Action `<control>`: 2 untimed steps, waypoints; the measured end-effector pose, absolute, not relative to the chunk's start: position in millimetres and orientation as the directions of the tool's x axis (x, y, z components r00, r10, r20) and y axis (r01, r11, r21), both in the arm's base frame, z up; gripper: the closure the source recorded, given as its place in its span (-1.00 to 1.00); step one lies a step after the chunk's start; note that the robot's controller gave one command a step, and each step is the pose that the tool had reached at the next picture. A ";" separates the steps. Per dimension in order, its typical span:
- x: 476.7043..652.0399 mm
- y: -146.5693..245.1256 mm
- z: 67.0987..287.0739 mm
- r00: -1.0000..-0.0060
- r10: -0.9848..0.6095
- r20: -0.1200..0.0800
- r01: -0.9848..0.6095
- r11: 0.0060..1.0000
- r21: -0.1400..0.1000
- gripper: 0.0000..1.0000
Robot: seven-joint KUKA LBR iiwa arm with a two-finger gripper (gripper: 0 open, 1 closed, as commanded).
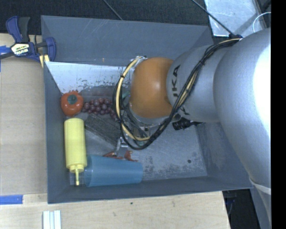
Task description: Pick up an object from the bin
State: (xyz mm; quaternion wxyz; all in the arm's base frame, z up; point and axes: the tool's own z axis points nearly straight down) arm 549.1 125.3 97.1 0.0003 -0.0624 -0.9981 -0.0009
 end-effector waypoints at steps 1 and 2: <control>555.1 113.2 77.4 -0.999 -0.015 -0.032 -0.015 1.000 0.012 -1.00; 548.0 117.2 75.0 -0.973 0.233 -0.004 0.233 0.973 0.000 1.00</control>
Offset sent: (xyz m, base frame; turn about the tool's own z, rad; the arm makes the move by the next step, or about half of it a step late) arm -0.0037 -0.0055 -0.0271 0.1111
